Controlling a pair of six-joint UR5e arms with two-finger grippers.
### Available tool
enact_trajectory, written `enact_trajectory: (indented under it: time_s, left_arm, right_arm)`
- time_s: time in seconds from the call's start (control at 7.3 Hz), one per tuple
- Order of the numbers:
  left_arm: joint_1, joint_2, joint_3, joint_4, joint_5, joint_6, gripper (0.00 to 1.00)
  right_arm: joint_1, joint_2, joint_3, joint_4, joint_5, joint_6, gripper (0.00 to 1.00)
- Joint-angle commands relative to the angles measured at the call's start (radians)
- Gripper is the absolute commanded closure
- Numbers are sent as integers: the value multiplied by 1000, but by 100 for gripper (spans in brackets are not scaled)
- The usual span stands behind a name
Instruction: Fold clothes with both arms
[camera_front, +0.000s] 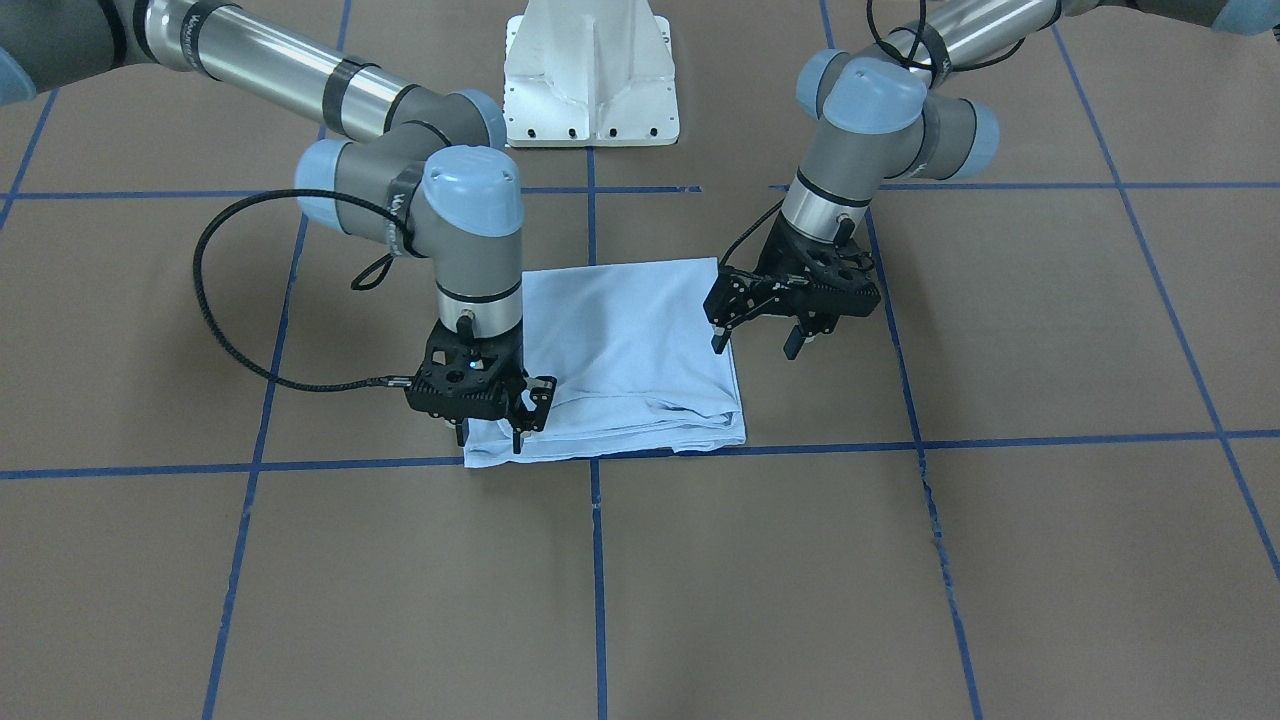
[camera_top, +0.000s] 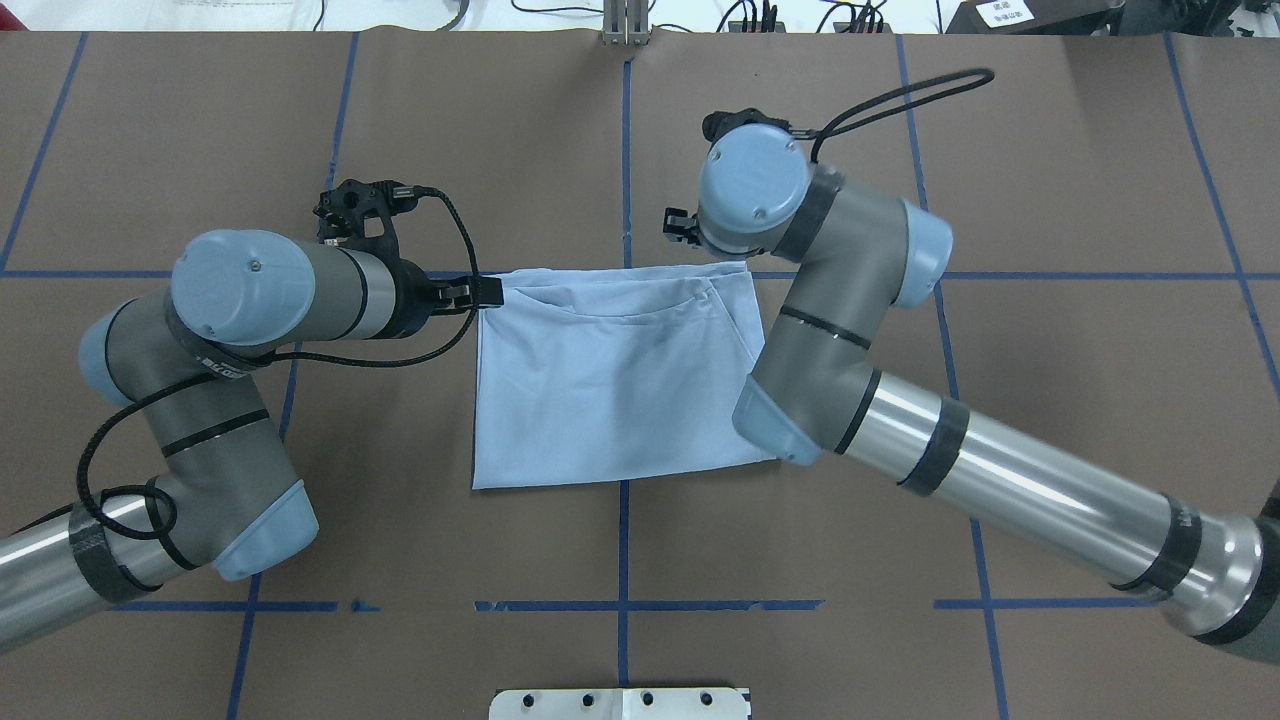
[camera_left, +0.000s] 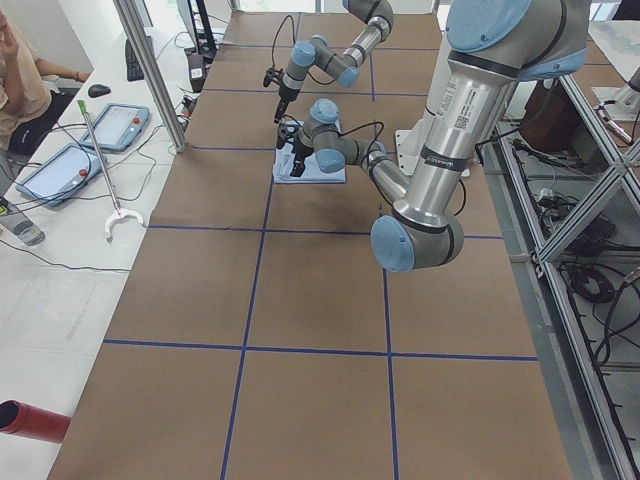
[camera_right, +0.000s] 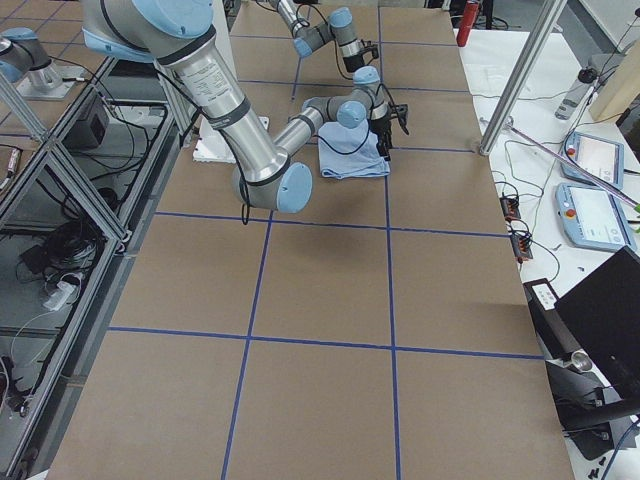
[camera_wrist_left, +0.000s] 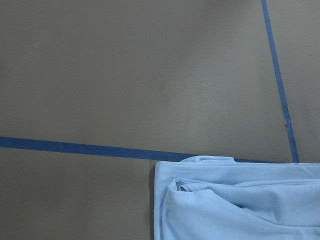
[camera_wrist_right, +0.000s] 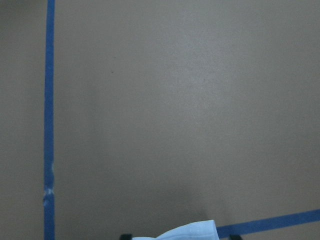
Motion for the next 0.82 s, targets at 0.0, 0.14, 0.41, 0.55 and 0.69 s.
enact_trajectory:
  time_s: [0.0, 0.14, 0.41, 0.55, 0.69]
  left_arm:
    - [-23, 69, -158, 139, -42, 146, 0]
    - [-71, 101, -231, 230, -67, 250, 0]
    - [-267, 233, -305, 280, -221, 579, 0]
    - [-400, 305, -305, 278, -313, 795, 0]
    - [-532, 362, -297, 277, -376, 970, 0]
  right_arm:
    - [136, -66, 91, -95, 212, -211, 0]
    - [217, -124, 203, -231, 274, -367, 0]
    - [428, -256, 396, -495, 415, -756, 0]
    - [549, -322, 405, -545, 478, -942, 0]
    - [657, -414, 402, -547, 524, -1124, 0]
